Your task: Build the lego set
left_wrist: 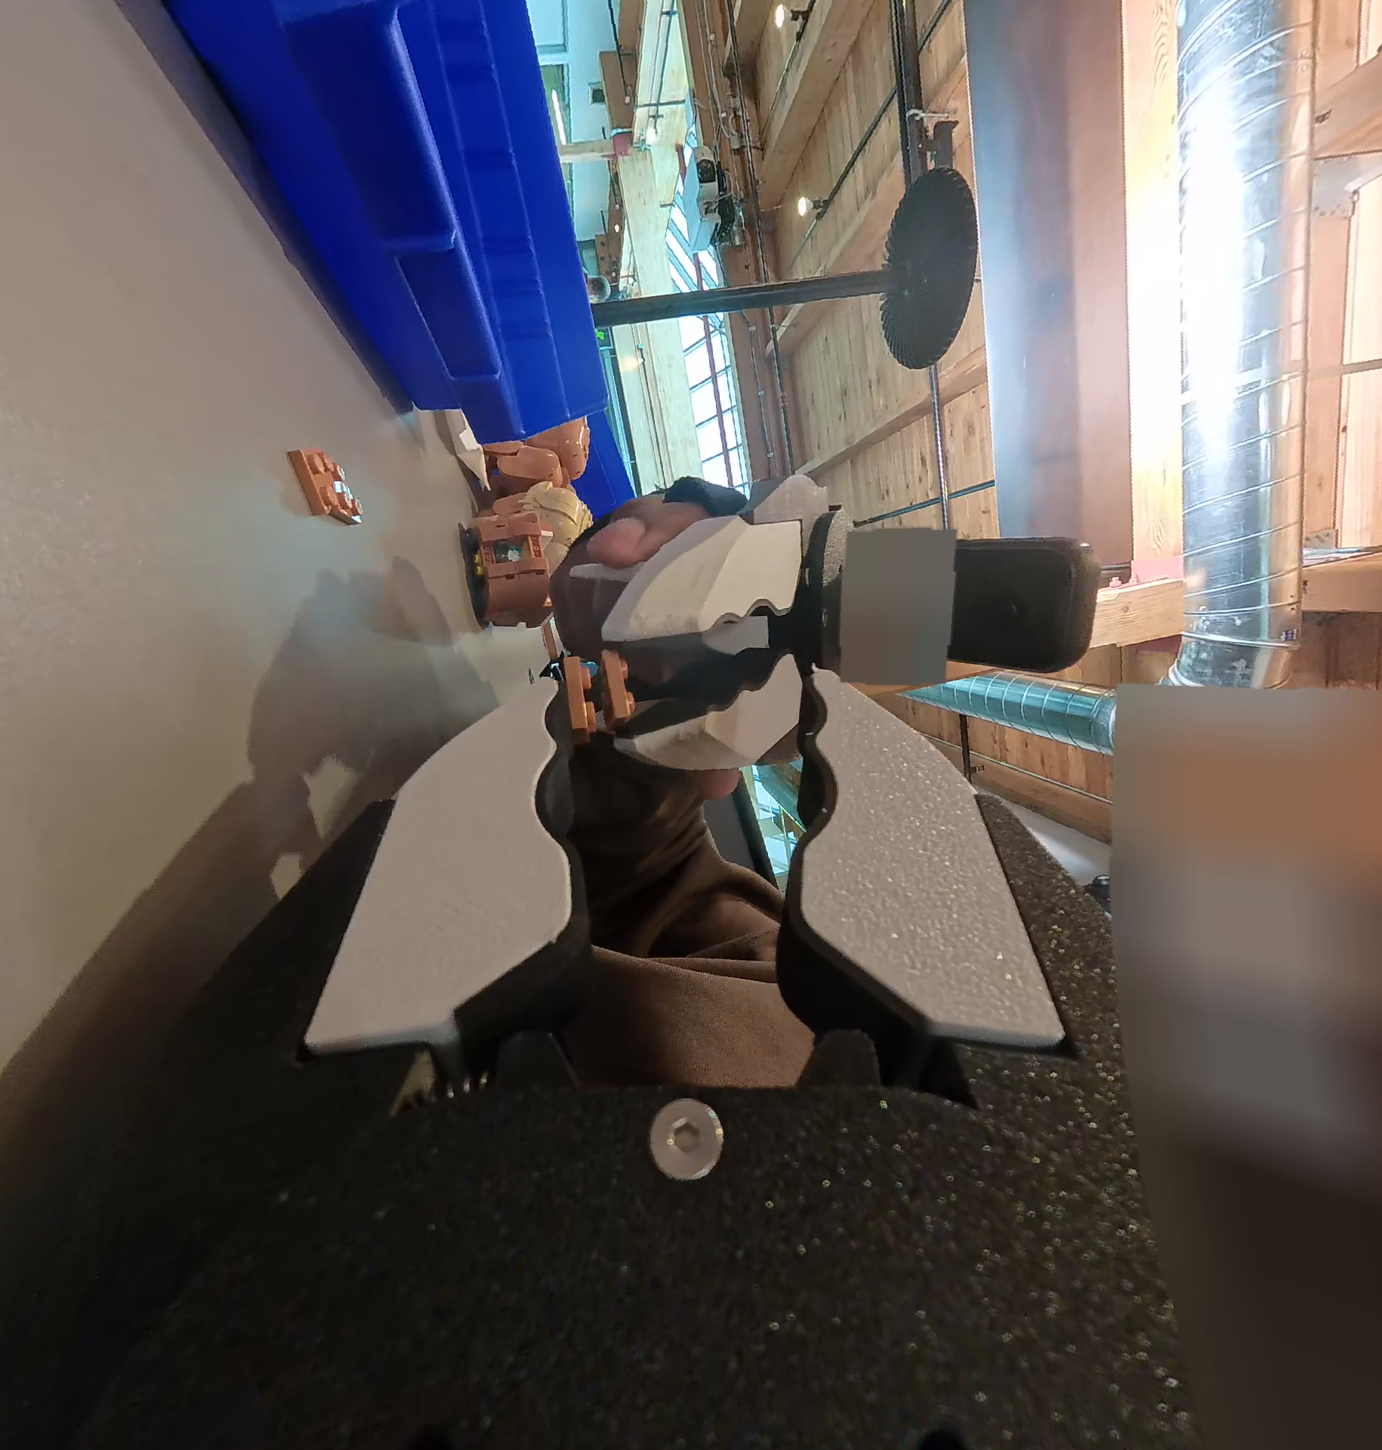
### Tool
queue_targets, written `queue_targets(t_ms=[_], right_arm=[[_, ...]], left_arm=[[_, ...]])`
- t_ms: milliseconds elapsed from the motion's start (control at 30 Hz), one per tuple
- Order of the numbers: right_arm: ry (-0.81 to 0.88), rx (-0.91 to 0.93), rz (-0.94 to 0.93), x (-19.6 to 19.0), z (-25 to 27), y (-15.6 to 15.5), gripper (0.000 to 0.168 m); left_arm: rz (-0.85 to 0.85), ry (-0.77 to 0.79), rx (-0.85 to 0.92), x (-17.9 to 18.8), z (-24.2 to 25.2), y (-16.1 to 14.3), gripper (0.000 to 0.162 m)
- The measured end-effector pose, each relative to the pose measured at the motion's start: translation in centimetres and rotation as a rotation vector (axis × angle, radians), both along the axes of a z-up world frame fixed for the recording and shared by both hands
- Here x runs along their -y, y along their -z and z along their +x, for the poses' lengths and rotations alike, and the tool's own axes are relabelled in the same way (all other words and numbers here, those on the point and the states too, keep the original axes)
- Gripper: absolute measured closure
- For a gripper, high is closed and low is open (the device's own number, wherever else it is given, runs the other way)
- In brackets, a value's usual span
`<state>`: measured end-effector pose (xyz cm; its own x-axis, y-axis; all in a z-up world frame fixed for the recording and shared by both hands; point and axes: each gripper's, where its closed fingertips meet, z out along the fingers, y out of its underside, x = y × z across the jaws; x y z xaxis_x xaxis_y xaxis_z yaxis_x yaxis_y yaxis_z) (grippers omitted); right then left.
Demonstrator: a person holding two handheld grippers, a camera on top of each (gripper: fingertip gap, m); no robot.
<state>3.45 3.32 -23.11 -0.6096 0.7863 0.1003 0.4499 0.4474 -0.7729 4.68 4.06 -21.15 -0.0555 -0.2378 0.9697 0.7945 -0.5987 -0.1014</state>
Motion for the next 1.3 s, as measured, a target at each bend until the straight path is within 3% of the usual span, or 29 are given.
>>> queue_targets(t_ms=[1300], right_arm=[[0.016,0.027,-0.014,0.27,-0.34,0.44,0.150]], left_arm=[[0.002,-0.002,0.009,-0.01,0.09,0.06,0.105]])
